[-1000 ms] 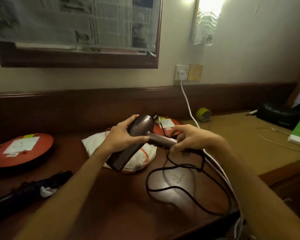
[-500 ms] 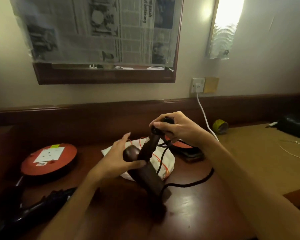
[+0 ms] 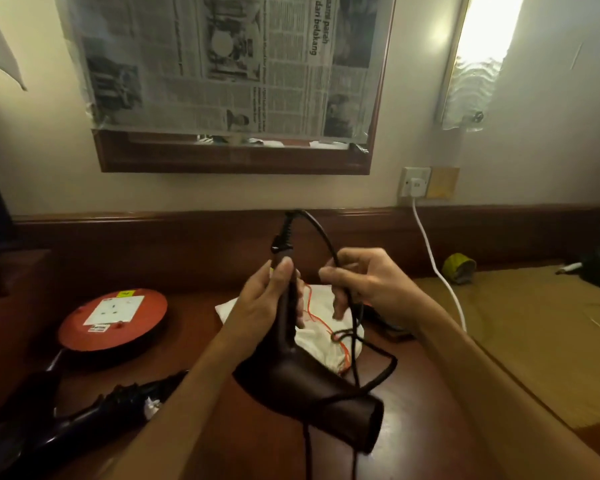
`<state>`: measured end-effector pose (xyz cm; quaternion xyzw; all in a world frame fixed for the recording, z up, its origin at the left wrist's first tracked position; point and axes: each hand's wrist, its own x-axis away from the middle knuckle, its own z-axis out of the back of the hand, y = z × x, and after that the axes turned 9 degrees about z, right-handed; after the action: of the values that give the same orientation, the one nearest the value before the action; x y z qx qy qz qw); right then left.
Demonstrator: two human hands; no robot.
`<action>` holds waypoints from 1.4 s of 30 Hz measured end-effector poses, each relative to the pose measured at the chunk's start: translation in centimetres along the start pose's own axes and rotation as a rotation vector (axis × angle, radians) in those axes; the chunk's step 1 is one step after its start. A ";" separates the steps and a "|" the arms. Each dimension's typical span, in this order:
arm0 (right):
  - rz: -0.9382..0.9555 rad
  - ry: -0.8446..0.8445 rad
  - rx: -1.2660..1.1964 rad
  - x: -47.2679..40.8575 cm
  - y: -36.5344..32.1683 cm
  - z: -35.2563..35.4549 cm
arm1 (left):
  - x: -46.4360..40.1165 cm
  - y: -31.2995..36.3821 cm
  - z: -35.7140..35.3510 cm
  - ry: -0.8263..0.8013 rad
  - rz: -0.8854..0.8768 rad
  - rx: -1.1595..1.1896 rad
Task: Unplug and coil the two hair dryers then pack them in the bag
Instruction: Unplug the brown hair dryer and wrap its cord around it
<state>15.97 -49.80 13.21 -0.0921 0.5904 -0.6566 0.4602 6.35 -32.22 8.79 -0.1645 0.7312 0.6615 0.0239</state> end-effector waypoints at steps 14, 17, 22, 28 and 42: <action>-0.261 -0.560 0.463 5.4 0.3 -4.8 | -0.4 2.7 0.0 -0.050 0.167 -0.287; -0.199 -0.589 0.583 5.9 -0.2 -5.7 | -0.2 2.0 -0.6 -0.047 0.179 -0.420; -0.081 -0.391 0.446 6.5 -1.2 -5.9 | -0.6 2.4 -0.4 -0.057 0.301 -0.288; -0.209 -0.192 0.394 5.0 0.3 -4.7 | -0.6 3.5 -1.3 -0.131 0.387 -0.133; -0.074 0.214 -0.258 3.7 2.3 -6.7 | 0.1 4.7 -1.5 -0.126 0.065 -1.172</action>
<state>10.65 -47.53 7.73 -0.1016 0.7115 -0.5980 0.3547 5.30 -33.37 13.44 -0.0881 0.2456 0.9642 -0.0479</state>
